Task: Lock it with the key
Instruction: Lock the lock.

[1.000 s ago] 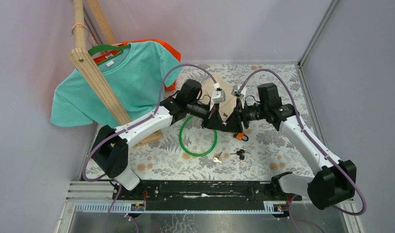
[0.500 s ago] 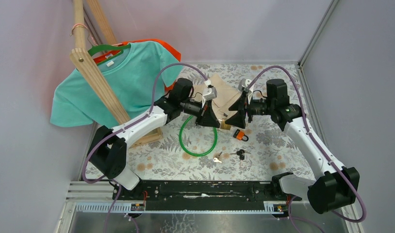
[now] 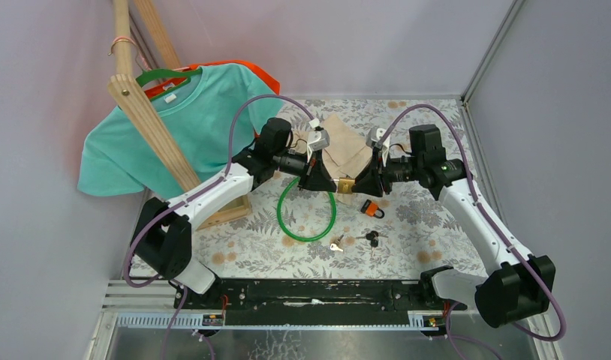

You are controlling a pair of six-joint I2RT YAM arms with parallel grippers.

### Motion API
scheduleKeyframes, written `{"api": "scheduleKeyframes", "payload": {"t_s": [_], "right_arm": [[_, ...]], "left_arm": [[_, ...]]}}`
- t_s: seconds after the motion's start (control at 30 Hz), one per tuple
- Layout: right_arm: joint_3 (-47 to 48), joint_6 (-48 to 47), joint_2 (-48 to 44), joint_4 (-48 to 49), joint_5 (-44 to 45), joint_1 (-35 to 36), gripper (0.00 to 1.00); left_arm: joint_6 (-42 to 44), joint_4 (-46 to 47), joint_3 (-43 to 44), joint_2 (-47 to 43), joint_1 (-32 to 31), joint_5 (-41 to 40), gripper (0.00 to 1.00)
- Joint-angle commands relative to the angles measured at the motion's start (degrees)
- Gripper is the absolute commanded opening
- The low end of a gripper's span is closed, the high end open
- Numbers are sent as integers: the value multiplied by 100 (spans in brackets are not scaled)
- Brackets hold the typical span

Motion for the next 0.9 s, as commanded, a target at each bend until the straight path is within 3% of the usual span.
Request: {"api": "scheduleKeyframes", "payload": {"t_s": [0.0, 0.37, 0.6, 0.87], "right_arm": [[145, -317, 74, -179, -140, -21, 36], [69, -531, -84, -325, -71, -35, 24], [41, -671, -128, -431, -144, -159, 6], [-53, -664, -238, -344, -141, -301, 0]], "left_arm": [[-70, 540, -23, -244, 34, 164, 0], [-116, 669, -139, -321, 93, 142, 0], [-83, 668, -159, -309, 132, 128, 0], [-96, 693, -175, -295, 148, 81, 0]]}}
